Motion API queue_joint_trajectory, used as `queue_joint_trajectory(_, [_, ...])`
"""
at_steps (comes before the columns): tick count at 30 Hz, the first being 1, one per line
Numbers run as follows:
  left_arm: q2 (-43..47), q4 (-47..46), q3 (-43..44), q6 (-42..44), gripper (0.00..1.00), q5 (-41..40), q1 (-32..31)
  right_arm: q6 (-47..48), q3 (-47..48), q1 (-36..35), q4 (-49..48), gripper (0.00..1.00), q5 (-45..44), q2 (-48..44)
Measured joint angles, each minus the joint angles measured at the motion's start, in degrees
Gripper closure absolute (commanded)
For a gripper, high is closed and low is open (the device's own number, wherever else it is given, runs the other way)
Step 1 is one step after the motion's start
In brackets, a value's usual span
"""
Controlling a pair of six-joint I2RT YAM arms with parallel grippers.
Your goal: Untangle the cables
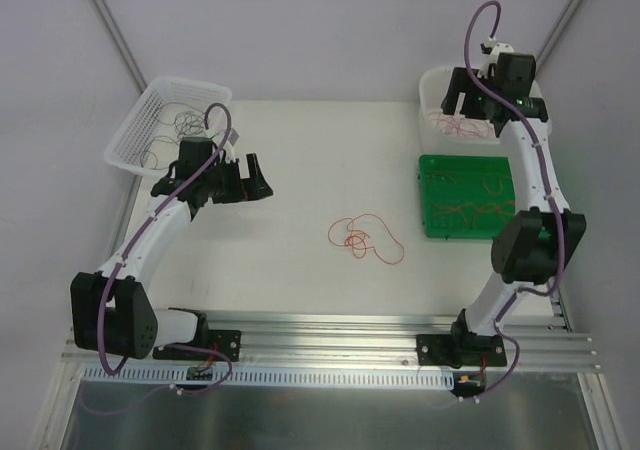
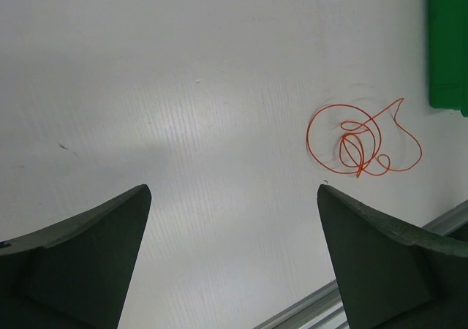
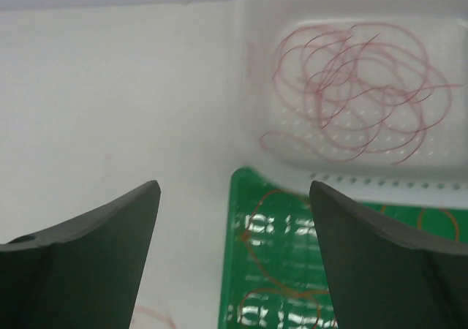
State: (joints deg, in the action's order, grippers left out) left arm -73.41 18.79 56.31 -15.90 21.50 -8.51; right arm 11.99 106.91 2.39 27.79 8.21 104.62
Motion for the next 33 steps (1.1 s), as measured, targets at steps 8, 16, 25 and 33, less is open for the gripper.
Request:
queue_joint_trajectory(8, [0.1,0.0,0.0,0.0,0.01,0.9,0.0,0.5,-20.4,-18.0,7.6,0.15,3.8,-19.9])
queue_joint_trajectory(16, [0.1,0.0,0.0,-0.2,0.01,3.2,-0.1,0.5,-45.0,-33.3,9.3,0.25,7.4,-22.5])
queue_joint_trajectory(25, [-0.9,0.0,0.0,-0.8,0.01,4.8,-1.8,0.6,-54.8,-37.0,0.9,0.28,7.9,-19.2])
queue_joint_trajectory(33, [-3.3,0.0,0.1,-0.9,0.01,5.1,-4.3,0.9,-53.7,-38.6,-6.3,0.33,4.3,-11.8])
